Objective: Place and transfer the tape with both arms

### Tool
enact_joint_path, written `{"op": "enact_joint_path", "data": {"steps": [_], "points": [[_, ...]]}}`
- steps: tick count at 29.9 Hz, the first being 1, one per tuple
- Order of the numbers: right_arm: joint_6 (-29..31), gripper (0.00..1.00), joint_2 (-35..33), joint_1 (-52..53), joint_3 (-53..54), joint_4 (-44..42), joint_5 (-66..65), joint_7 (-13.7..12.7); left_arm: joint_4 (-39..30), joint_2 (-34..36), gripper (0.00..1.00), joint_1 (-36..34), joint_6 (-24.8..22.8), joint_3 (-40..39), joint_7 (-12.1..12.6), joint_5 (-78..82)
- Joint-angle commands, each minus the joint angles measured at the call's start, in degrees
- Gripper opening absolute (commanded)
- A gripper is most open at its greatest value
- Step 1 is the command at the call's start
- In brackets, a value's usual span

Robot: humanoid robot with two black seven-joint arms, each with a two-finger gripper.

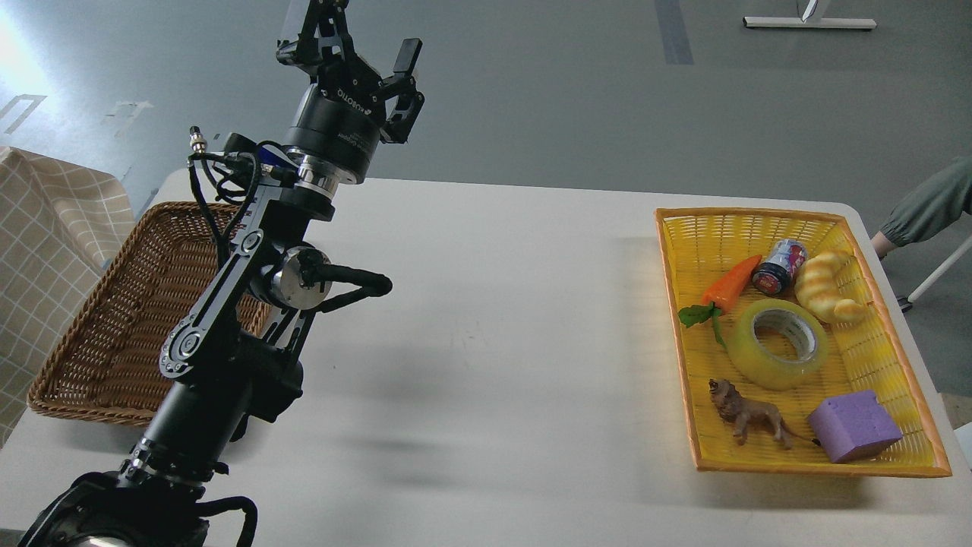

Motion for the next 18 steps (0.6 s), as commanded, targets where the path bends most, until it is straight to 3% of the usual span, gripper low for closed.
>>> {"op": "enact_joint_path", "data": {"steps": [1, 4, 11, 18], "points": [[0.0, 1.0, 0.4, -0.6, 0.4, -1.8, 0.5, 0.8, -0.1, 0.0, 0.99, 0.3, 0.0, 0.2, 0.0, 0.0], [0.1, 1.0, -0.4, -2.0, 0.4, -1.3, 0.1, -0.3, -0.1, 0.0, 0.99, 0.7, 0.0, 0.4, 0.1, 0.0], [0.4, 1.0, -3.3, -8.5, -0.4, -0.9, -0.1, -12.9, 0.0, 0.0, 0.99, 0.9, 0.1, 0.3, 0.1, 0.0], [0.4, 1.0, -3.0, -11.3, -1.2, -0.4, -8.0, -16.2, 0.0, 0.0, 0.99, 1.1, 0.1, 0.2, 0.1, 0.0]]}}
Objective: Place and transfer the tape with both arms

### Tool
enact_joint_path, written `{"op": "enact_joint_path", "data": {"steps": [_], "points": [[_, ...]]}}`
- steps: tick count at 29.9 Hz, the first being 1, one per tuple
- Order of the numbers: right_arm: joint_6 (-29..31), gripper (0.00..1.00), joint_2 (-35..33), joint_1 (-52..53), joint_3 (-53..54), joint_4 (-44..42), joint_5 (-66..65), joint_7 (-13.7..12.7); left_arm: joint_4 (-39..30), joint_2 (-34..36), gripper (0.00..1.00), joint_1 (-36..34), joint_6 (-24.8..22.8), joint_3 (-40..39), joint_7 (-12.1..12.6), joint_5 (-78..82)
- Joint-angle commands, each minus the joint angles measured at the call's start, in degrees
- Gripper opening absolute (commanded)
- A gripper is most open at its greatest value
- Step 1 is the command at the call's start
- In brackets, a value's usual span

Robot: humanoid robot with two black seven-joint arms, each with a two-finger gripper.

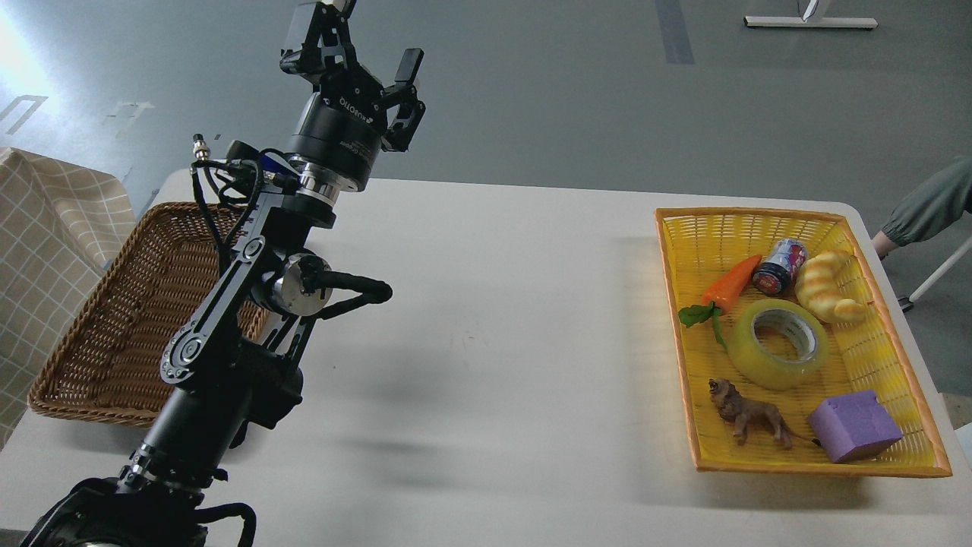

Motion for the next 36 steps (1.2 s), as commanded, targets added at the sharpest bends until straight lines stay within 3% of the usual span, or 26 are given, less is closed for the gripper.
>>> {"op": "enact_joint_path", "data": {"steps": [1, 10, 15, 27, 31, 36], "points": [[0.0, 1.0, 0.5, -0.1, -2.1, 0.5, -6.7, -1.5, 0.0, 0.0, 0.99, 0.0, 0.0, -0.1, 0.0, 0.0], [0.0, 1.0, 1.6, 0.6, -8.2, 6.3, -20.1, -1.5, 0.0, 0.0, 0.99, 0.1, 0.1, 0.0, 0.1, 0.0], [0.0, 1.0, 5.5, 0.7, -8.2, 6.4, -30.5, -1.3, 0.0, 0.0, 0.99, 0.0, 0.1, 0.0, 0.1, 0.1], [0.3, 0.99, 13.9, 1.5, -8.9, 6.0, -39.2, -1.5, 0.0, 0.0, 0.99, 0.1, 0.1, -0.1, 0.1, 0.1], [0.4, 0.99, 15.7, 2.8, -10.9, 6.1, -40.1, -2.7, 0.0, 0.0, 0.99, 0.2, 0.2, -0.1, 0.1, 0.1], [0.5, 0.99, 17.2, 3.6, -11.7, 6.1, -40.9, -7.6, 0.0, 0.0, 0.99, 0.5, 0.4, -0.4, 0.0, 0.1]]}}
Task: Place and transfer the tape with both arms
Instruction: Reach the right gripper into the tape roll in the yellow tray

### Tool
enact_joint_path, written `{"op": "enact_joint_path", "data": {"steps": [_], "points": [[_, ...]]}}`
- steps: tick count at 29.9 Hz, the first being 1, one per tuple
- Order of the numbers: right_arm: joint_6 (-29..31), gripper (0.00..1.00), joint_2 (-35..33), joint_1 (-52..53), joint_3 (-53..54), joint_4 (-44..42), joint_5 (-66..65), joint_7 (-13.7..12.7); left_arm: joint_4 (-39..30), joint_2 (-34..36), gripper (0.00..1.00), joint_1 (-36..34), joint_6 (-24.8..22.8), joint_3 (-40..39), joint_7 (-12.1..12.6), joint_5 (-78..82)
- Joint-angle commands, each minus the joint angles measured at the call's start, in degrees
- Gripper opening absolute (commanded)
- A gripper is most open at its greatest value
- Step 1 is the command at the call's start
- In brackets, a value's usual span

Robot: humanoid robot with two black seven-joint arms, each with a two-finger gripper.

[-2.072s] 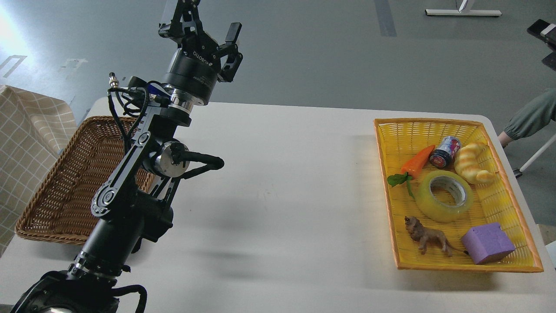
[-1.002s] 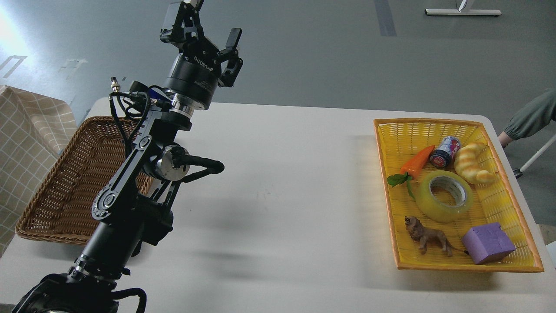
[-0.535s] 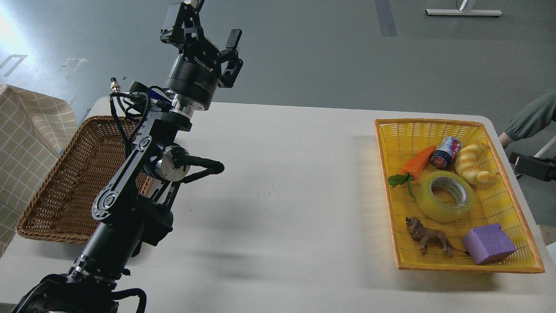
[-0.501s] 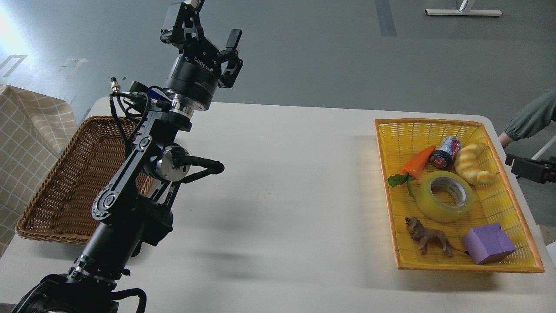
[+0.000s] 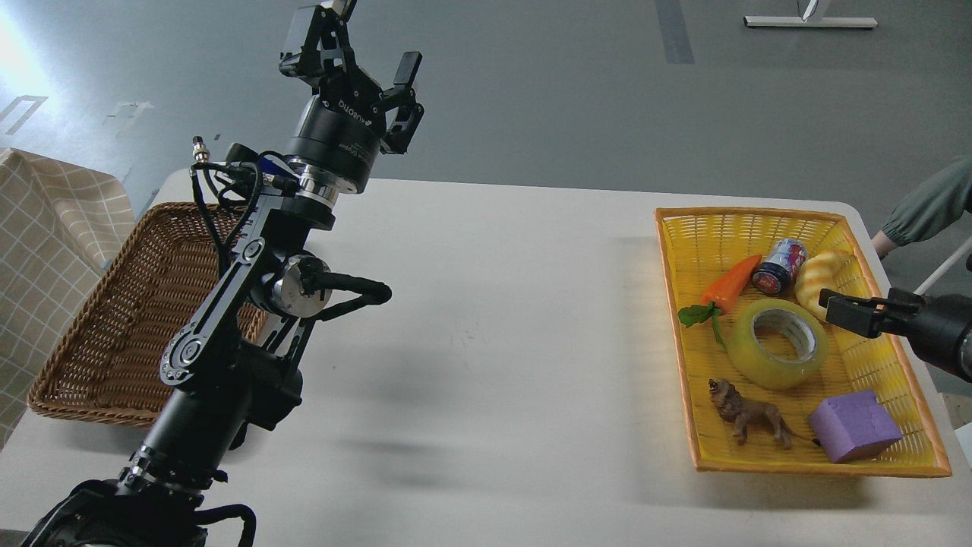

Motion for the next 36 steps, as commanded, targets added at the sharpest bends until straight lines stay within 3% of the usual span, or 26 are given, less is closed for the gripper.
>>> {"op": "enact_joint_path", "data": {"steps": [1, 7, 11, 19, 24, 36], "points": [[0.1, 0.98, 0.7, 0.2, -0.3, 0.0, -0.2, -2.4, 0.0, 0.0, 0.99, 0.4, 0.1, -0.1, 0.0, 0.0], [1.3, 0.98, 1.6, 0.5, -0.5, -0.2, -0.3, -3.0, 0.0, 0.0, 0.99, 0.6, 0.1, 0.0, 0.0, 0.0], [1.3, 0.98, 2.9, 0.5, -1.4, -0.1, -0.2, -5.2, -0.2, 0.0, 0.99, 0.6, 0.1, -0.1, 0.0, 0.1], [1.3, 0.97, 4.0, 0.3, -1.8, -0.1, -0.2, -6.0, -0.8, 0.0, 0.99, 0.6, 0.1, -0.1, 0.0, 0.1], [1.3, 0.96, 5.7, -0.2, -2.8, 0.3, -0.2, -9.2, -2.1, 0.0, 0.99, 0.6, 0.1, 0.0, 0.0, 0.1], [2.6, 0.94, 6.0, 0.0, -3.3, 0.0, -0.2, -9.4, -2.3, 0.0, 0.99, 0.7, -0.4, -0.1, -0.1, 0.2]]}}
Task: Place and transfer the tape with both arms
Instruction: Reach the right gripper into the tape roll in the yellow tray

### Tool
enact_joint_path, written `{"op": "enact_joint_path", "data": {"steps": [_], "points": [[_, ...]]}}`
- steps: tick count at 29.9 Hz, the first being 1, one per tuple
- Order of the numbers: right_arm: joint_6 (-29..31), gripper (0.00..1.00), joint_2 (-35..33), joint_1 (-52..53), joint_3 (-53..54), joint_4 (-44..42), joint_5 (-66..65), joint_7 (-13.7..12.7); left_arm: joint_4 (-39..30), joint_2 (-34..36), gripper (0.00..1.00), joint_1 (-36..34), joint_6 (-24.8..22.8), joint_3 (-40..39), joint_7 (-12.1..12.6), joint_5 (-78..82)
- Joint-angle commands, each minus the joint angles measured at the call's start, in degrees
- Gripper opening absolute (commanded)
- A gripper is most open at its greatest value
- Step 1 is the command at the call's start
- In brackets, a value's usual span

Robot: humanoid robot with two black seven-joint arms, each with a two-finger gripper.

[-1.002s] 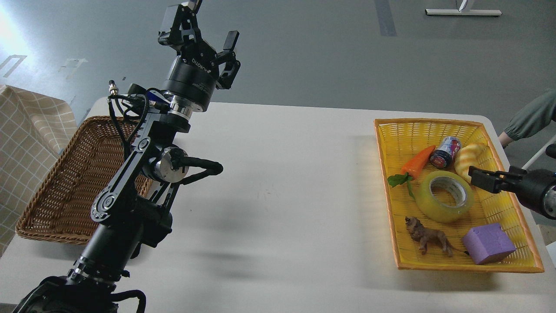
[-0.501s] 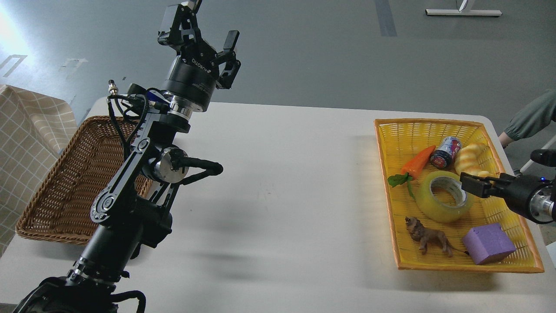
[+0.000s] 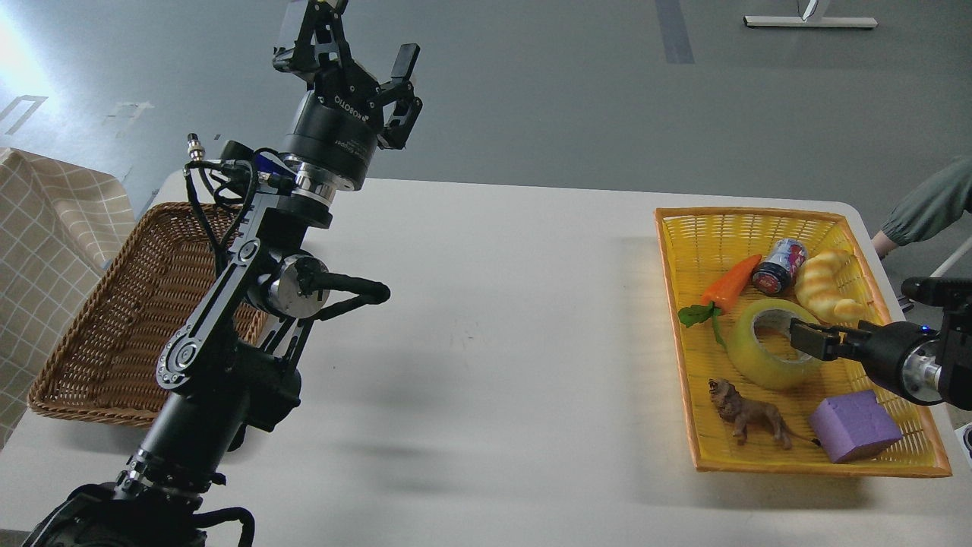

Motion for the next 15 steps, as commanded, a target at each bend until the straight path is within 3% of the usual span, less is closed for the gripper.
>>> {"op": "enact_joint_path", "data": {"steps": [1, 7, 9, 15], "points": [[0.2, 0.92, 0.3, 0.1, -0.1, 0.0, -0.1, 0.0, -0.4, 0.0, 0.99, 0.1, -0.3, -0.1, -0.1, 0.0], [0.3, 0.8, 0.7, 0.3, -0.2, 0.0, -0.1, 0.1, -0.6, 0.0, 0.99, 0.1, -0.3, -0.1, 0.0, 0.0], [0.6, 0.67, 1.2, 0.3, -1.1, 0.0, -0.1, 0.0, -0.5, 0.0, 0.99, 0.2, -0.2, -0.1, -0.1, 0.0], [0.5, 0.66, 1.7, 0.4, -2.4, 0.0, -0.1, -0.9, -0.5, 0.0, 0.99, 0.2, -0.2, -0.1, 0.0, 0.0]]}}
